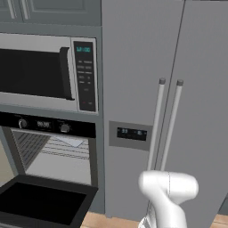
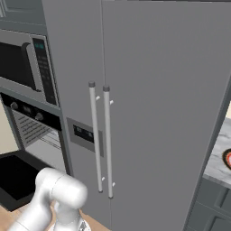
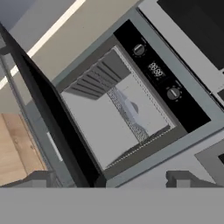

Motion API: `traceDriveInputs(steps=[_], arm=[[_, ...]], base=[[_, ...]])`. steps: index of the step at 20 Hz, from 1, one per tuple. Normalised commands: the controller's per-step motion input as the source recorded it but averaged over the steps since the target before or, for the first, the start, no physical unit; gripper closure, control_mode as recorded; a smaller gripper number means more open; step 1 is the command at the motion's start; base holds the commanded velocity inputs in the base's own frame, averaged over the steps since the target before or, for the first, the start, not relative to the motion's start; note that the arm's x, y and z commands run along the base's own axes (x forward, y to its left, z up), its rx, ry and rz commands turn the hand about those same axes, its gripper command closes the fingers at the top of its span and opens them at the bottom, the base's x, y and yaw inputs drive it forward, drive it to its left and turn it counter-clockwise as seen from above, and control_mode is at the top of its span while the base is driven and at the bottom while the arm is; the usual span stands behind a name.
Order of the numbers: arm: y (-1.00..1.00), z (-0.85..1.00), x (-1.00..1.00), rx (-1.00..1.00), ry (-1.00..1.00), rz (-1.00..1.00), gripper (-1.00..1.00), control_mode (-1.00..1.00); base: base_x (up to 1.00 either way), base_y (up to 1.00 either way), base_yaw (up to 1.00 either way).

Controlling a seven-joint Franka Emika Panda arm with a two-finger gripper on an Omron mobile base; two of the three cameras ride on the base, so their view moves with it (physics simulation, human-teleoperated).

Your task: Take the baked cake out of the oven and place it on the plate for cooling. Then close the oven door.

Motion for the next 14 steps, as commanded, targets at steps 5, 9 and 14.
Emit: traceDriveInputs(steps=[5, 9, 14], arm=[[-0.55, -0.21, 0.00, 0.00, -0.02, -0.14, -1.00, -1.00], [-0.50, -0.17, 0.16, 0.04, 0.00, -0.20, -1.00, -1.00], [-0.53, -0.28, 0.00, 0.05, -0.08, -0.24, -1.00, -1.00]], base=[[0.00, 0.00, 0.00], [0.00, 0.00, 0.00], [0.00, 0.00, 0.00]])
